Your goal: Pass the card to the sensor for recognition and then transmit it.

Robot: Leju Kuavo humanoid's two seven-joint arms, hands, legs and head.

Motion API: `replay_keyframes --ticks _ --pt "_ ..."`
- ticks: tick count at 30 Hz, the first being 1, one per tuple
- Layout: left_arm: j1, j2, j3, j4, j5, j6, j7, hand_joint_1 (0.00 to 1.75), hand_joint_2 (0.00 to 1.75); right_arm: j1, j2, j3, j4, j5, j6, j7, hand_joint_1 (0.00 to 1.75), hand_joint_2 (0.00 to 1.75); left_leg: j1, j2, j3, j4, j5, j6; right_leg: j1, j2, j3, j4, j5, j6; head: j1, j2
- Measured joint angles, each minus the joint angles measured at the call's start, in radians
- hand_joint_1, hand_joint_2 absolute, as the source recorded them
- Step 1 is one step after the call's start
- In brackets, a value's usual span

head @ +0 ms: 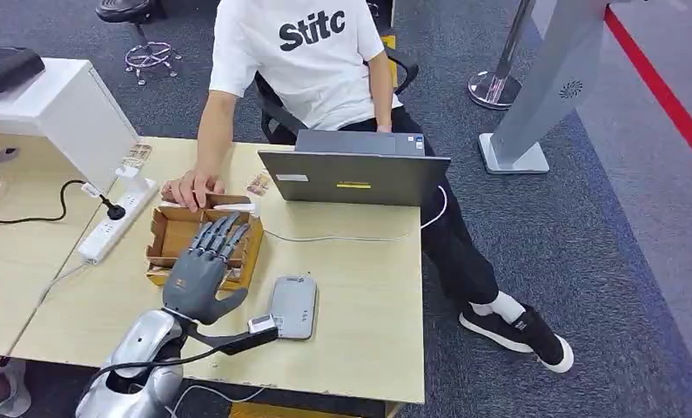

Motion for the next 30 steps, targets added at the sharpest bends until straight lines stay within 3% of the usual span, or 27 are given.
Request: replay_keyframes --ticks 8,14,21,26,30 --pt "0.027 -0.009 -0.017 0.006 0.002 0.037 -0.030 0.00 1.75 -0.001 0.000 -0.005 0.000 0.004 -0.003 -0.003 0.00 1.75 0.000 0.000 0.000 0.000 0.000 0.000 0.000 0.000 0.000 0.000 0.000 0.000 0.000 0.000" --pt "0.037 -0.013 -0.039 0.037 -0.097 0.046 -0.001 0.00 1.75 -0.002 0.002 -0.013 0.000 0.013 -0.003 -0.010 0.00 1.75 0.000 0.000 0.000 0.000 0.000 0.000 0.000 0.000 0.000 0.000 0.000 0.000 0.000 0.000" --pt "0.054 0.030 -0.041 0.084 -0.226 0.162 0.084 0.00 1.75 -0.002 0.002 -0.015 0.000 0.028 -0.002 -0.008 0.00 1.75 0.000 0.000 0.000 0.000 0.000 0.000 0.000 0.000 0.000 0.000 0.000 0.000 0.000 0.000" --pt "0.061 0.071 -0.021 0.125 -0.217 0.209 0.065 0.00 1.75 -0.001 0.002 -0.015 0.000 0.036 0.003 -0.008 0.00 1.75 0.000 0.000 0.000 0.000 0.000 0.000 0.000 0.000 0.000 0.000 0.000 0.000 0.000 0.000" --pt "0.061 0.077 -0.003 0.140 -0.235 0.217 0.063 0.00 1.75 -0.002 0.002 -0.016 0.000 0.040 0.005 -0.009 0.00 1.75 0.000 0.000 0.000 0.000 0.000 0.000 0.000 0.000 0.000 0.000 0.000 0.000 0.000 0.000"
